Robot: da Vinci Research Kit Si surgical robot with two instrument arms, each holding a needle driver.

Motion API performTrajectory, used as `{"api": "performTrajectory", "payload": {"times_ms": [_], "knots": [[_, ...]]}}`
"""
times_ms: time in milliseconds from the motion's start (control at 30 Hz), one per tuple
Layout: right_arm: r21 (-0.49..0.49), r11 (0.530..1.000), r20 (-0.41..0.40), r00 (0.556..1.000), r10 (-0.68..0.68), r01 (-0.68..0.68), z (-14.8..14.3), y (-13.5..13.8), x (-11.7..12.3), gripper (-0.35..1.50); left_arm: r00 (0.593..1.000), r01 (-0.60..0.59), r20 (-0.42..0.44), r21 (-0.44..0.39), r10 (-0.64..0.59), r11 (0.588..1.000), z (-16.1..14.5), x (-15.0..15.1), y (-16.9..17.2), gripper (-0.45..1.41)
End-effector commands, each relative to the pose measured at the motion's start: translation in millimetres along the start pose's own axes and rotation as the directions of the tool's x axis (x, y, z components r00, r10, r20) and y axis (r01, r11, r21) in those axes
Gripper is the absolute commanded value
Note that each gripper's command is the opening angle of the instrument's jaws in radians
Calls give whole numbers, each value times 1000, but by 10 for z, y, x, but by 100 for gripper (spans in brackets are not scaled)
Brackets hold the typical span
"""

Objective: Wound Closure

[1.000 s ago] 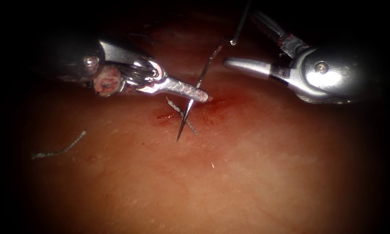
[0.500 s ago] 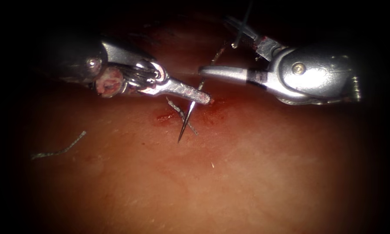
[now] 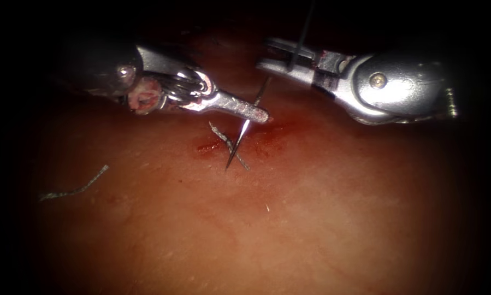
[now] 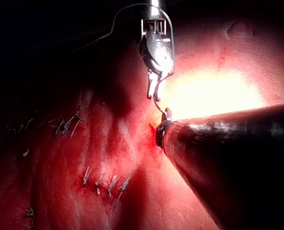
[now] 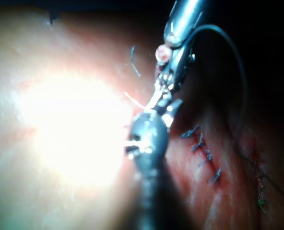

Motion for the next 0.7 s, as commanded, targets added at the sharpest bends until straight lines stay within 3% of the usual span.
{"api": "performTrajectory", "payload": {"times_ms": [33,100,333,567,633,700], "knots": [[13,1000,-5,1000,-6,6,5,-2,-3,-35,999,-40,-9,7,40,999,8,0,-3,42],[42,999,-12,1000,-23,23,5,-2,-3,-35,994,-109,-19,14,109,994,11,2,-2,83],[143,985,-48,994,-95,101,-4,13,-6,-35,983,-183,-25,16,183,983,15,2,1,110],[211,963,-94,984,-149,165,-8,49,-29,-35,966,-255,-42,37,256,966,20,-6,1,100],[230,954,-111,979,-171,192,-5,58,-35,-35,951,-307,-30,70,309,949,24,-11,-1,85],[238,949,-119,976,-182,206,-1,63,-39,-35,919,-390,-7,115,394,913,27,-16,-4,54]]}}
